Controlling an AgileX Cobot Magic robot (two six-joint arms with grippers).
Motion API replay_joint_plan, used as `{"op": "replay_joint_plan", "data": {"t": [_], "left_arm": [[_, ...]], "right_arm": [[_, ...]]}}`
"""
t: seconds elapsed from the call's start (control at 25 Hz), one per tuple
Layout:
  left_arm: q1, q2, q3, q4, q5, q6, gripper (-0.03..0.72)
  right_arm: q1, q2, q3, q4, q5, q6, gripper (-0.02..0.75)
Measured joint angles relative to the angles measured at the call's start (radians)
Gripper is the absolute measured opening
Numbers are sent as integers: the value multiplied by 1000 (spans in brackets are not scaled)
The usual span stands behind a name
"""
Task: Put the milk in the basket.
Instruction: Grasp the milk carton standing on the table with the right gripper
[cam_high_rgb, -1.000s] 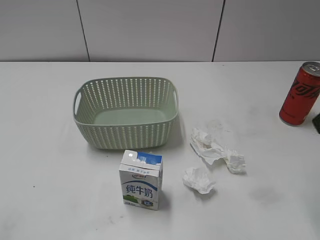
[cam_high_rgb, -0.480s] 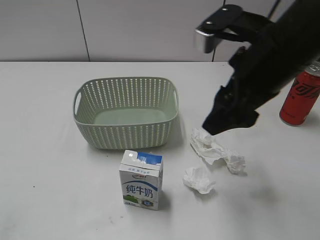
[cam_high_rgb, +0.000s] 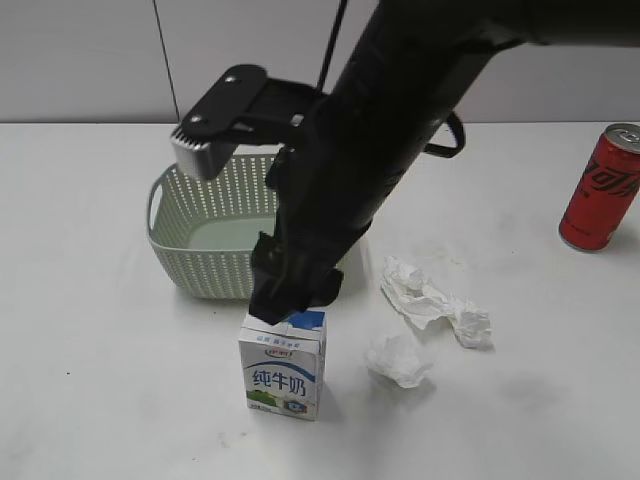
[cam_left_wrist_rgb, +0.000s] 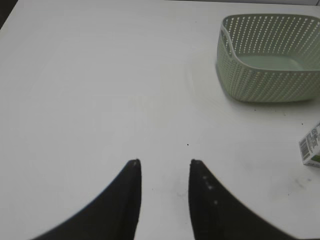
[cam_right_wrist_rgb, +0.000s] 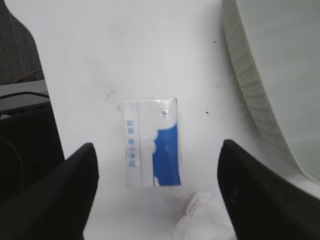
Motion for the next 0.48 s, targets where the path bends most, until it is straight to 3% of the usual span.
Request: {"op": "replay_joint_plan", "data": {"t": [0.48], "left_arm": [[0,0,0,0,0,0,235]], "right_arm": [[40,169,-20,-59,-8,55,592]]}}
